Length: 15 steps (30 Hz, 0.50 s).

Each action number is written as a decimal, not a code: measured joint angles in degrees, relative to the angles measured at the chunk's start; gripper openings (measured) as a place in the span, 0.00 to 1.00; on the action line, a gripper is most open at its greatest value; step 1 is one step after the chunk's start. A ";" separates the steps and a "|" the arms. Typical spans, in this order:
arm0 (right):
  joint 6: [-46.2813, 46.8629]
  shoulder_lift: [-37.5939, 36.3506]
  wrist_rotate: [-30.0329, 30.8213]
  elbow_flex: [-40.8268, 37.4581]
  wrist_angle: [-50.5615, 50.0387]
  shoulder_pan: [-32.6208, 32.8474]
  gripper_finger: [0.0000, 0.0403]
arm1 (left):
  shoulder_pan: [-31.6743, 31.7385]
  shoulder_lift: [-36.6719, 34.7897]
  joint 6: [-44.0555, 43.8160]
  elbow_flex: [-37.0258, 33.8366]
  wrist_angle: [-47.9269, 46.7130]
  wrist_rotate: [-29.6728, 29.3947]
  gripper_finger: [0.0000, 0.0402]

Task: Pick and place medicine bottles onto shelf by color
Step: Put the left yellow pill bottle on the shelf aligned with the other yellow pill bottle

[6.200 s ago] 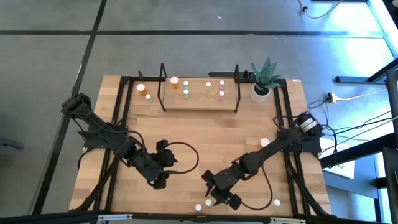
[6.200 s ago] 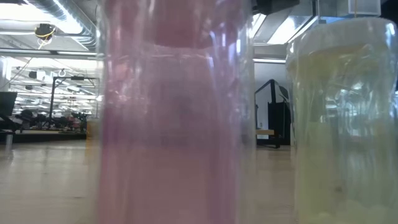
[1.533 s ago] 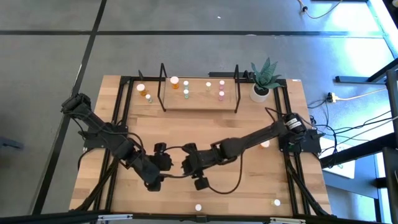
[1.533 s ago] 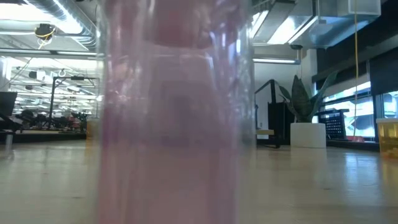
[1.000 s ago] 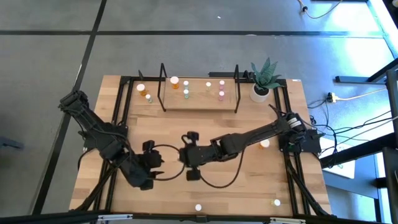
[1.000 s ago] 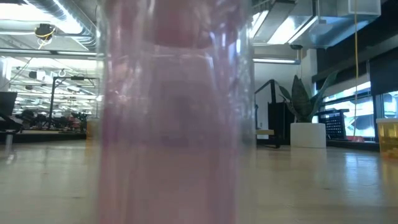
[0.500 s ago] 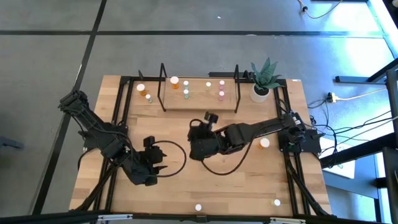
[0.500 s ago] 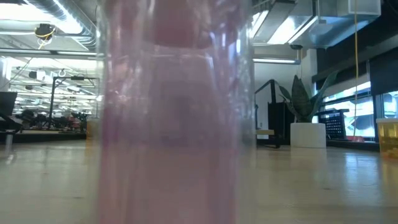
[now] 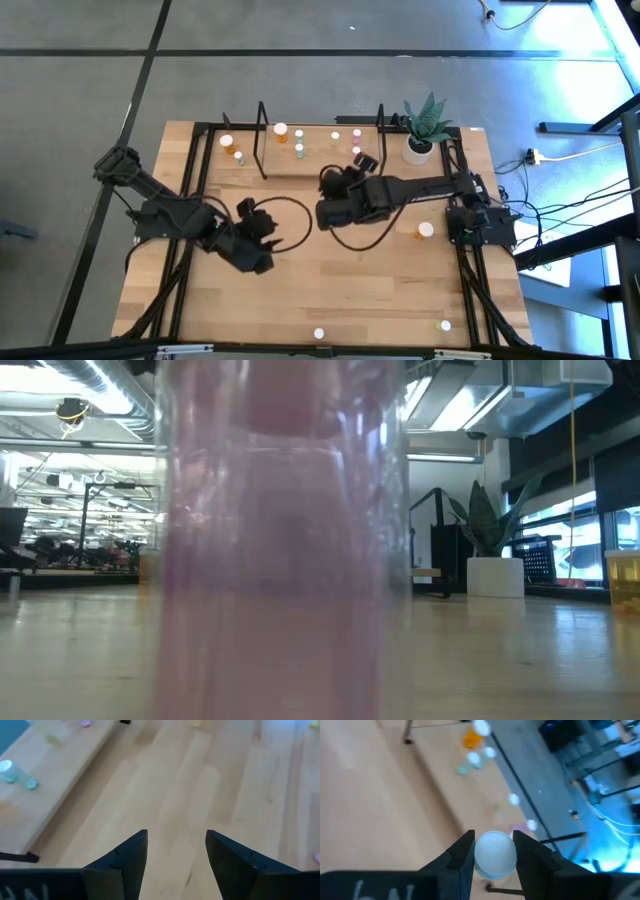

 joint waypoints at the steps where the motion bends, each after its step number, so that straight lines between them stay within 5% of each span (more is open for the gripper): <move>1: 0.00 -0.70 0.87 0.00 -1.46 -0.20 0.30 | 0.58 0.00 0.02 0.00 -0.01 0.00 0.48; 9: -0.60 -9.88 4.78 -3.26 -4.76 -2.38 0.30 | 4.39 -0.02 0.03 -0.01 -0.69 -0.03 0.48; 15: 1.48 -20.53 4.75 -16.90 3.77 -4.40 0.30 | 7.21 -0.02 0.02 -0.01 -0.55 -5.24 0.48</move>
